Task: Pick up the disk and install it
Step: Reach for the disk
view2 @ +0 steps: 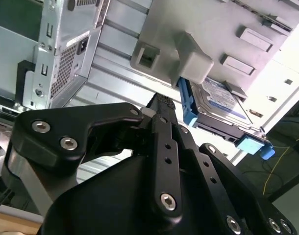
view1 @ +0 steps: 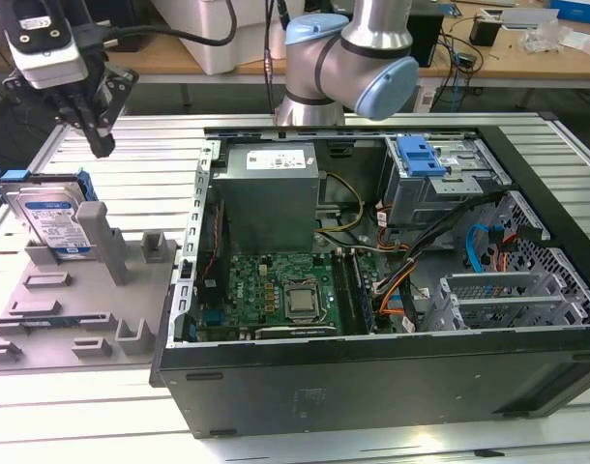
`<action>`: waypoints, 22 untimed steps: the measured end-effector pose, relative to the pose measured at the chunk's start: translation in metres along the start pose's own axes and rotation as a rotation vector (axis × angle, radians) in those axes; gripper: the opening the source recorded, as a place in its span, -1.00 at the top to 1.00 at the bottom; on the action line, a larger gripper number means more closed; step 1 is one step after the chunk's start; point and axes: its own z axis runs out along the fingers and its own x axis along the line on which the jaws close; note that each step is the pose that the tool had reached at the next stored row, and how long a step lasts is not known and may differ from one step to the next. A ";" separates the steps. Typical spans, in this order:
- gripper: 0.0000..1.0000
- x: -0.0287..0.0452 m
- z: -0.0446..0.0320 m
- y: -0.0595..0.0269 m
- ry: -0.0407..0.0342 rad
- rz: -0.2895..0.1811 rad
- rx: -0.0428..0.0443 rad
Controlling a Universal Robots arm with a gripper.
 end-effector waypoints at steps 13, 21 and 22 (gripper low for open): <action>0.79 0.0191 0.0001 0.0036 0.0173 0.004 0.0039; 0.79 0.0463 0.0014 0.0099 0.0225 0.008 0.0046; 0.79 0.0510 0.0016 0.0108 0.0227 0.008 0.0046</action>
